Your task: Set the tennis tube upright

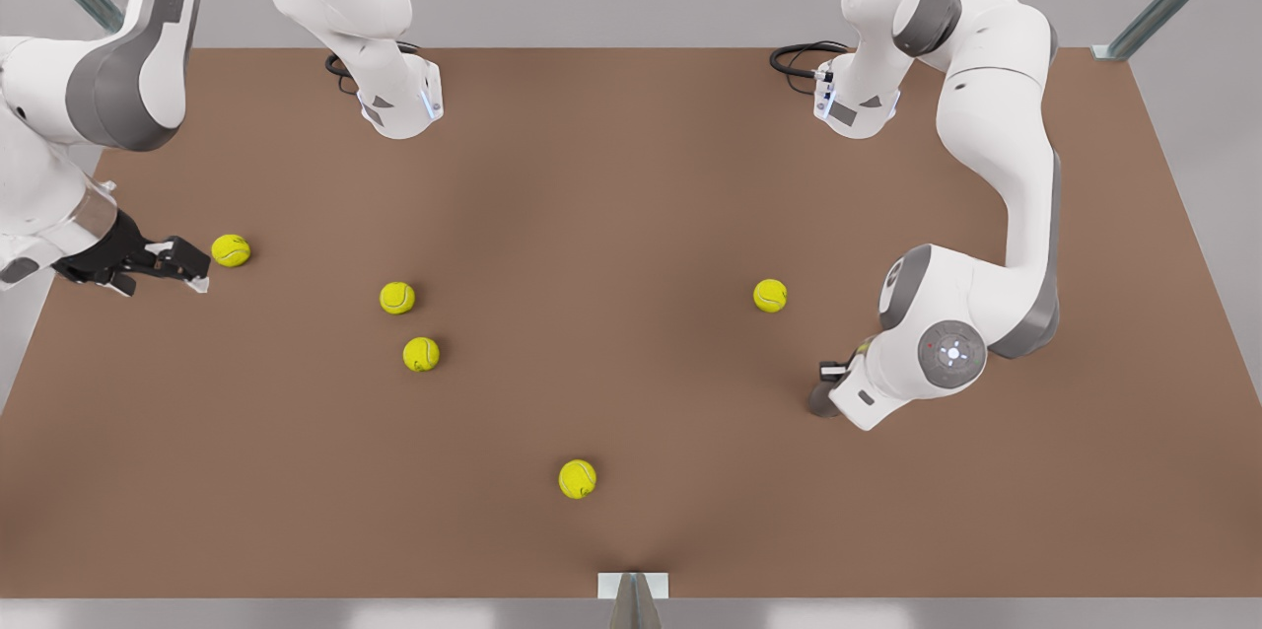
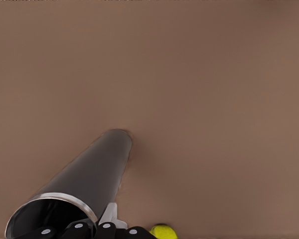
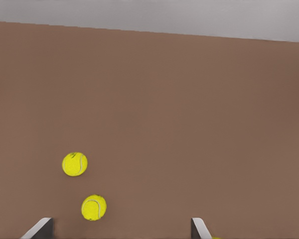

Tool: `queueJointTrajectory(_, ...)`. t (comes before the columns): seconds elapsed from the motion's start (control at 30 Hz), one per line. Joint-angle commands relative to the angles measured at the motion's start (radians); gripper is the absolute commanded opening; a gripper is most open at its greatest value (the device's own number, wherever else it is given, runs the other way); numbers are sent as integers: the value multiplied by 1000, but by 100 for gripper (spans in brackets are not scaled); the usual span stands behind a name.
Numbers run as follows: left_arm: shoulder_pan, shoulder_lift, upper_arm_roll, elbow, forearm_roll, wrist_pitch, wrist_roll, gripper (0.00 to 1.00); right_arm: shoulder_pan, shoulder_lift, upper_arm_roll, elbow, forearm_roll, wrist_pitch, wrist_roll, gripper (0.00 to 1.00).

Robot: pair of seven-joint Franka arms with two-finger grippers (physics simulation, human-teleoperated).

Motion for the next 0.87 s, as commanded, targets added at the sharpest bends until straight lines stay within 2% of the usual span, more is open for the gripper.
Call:
queueJointTrajectory(0.0, 0, 0, 0, 0, -18, 0, 2, 21, -12, 0, 1, -2, 0, 4, -4, 100)
queueJointTrajectory(0.07, 0, 1, 0, 1, -18, 0, 8, 22, -14, 2, 1, 0, -1, 4, -2, 100)
queueJointTrajectory(0.1, 0, 1, 0, 1, -18, 0, 14, 41, -14, 2, 1, -3, -1, 2, -2, 100)
queueJointTrajectory(0.13, 0, 1, 0, 1, -18, 0, 15, 73, -20, -3, 1, -3, -8, -1, -7, 100)
queueJointTrajectory(0.17, 0, 1, 2, 1, -16, 0, 14, 99, -20, -1, 1, -3, -8, 1, -8, 100)
queueJointTrajectory(0.4, -2, -17, 5, 5, -13, -18, 12, 99, -9, 0, 1, -9, -11, 1, -8, 100)
queueJointTrajectory(0.47, 8, -68, 5, 5, -10, -92, 12, 99, -9, 0, 1, -11, -11, 2, -7, 100)
queueJointTrajectory(0.57, 17, -324, 3, -6, 38, -379, 9, 99, -9, 2, 1, -9, -11, 5, -8, 100)
queueJointTrajectory(0.6, 60, -426, -3, -49, 24, -414, 9, 99, -9, 2, 1, -9, -11, 5, -8, 100)
queueJointTrajectory(0.63, 86, -532, -12, -180, 15, -315, 9, 99, -9, 2, 1, -9, -12, 5, -8, 100)
queueJointTrajectory(0.67, 123, -693, -14, -462, -2, -77, 9, 99, -9, 2, 1, -9, -11, 5, -7, 100)
queueJointTrajectory(0.83, 120, -690, -15, -463, -1, -81, 6, 99, -9, 2, 1, -9, -12, 5, -8, 100)
